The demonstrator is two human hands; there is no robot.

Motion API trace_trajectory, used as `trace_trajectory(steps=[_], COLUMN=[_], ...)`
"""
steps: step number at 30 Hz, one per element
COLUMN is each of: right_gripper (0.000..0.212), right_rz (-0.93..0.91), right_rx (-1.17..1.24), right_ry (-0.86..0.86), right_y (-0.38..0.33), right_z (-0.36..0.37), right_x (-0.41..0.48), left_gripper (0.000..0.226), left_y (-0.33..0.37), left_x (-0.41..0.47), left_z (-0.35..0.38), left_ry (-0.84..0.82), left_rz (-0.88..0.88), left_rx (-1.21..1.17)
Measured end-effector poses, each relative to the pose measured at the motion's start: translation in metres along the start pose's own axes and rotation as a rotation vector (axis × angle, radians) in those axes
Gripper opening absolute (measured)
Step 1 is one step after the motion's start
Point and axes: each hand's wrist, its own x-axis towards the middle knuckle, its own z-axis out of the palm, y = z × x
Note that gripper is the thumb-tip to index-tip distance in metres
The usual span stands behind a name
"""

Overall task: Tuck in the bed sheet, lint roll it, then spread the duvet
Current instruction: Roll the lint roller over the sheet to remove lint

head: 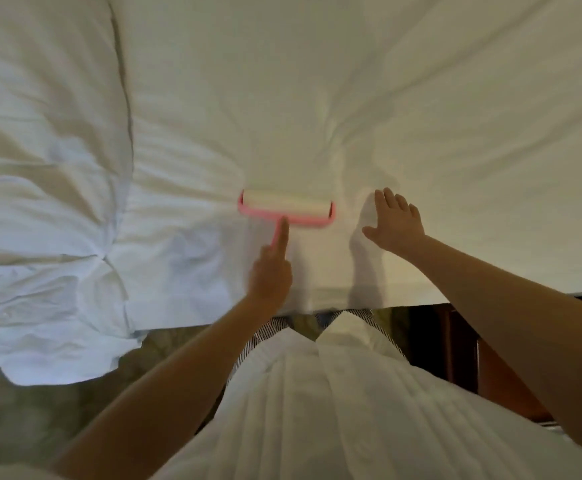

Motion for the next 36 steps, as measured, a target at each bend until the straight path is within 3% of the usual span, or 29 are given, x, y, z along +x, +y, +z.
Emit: trace_trajectory(steps=[5, 8, 9, 11, 13, 15, 20, 31, 36], right_gripper=[0.073, 0.073, 0.073, 0.073, 0.072, 0.072, 0.07, 0.072, 0.071], right_rz=[-0.088, -0.097, -0.096, -0.083, -0.067, -0.058, -0.079, -0.059, -0.103], right_rx=[-0.015, -0.008, -0.007, -0.008, -0.02, -0.025, -0.026, 0.001, 0.01], right_ry=[-0.03, -0.03, -0.033, -0.038, -0.044, -0.05, -0.055, 0.004, 0.059], right_y=[-0.007, -0.005, -0.003, 0.003, 0.009, 0.015, 0.017, 0.013, -0.005], right_z=[-0.002, -0.001, -0.001, 0.001, 0.002, 0.004, 0.007, -0.036, -0.063], right_x=[0.002, 0.004, 0.004, 0.002, -0.001, -0.006, -0.021, -0.018, 0.006], left_gripper=[0.073, 0.074, 0.073, 0.072, 0.071, 0.073, 0.076, 0.069, 0.069], left_y=[0.021, 0.059, 0.071, 0.086, 0.089, 0.069, 0.006, 0.098, 0.071], left_x=[0.028, 0.087, 0.097, 0.108, 0.099, 0.065, -0.032, 0.063, 0.061], left_z=[-0.011, -0.047, -0.061, -0.067, -0.057, -0.032, 0.004, -0.106, -0.097], left_ry=[0.0, 0.378, 0.367, 0.152, 0.119, 0.126, -0.123, 0.16, 0.048], left_rz=[-0.025, -0.007, -0.03, 0.022, 0.01, -0.032, -0.055, 0.032, -0.156], left_rx=[0.087, 0.344, 0.36, 0.204, 0.148, 0.132, 0.145, -0.144, 0.011])
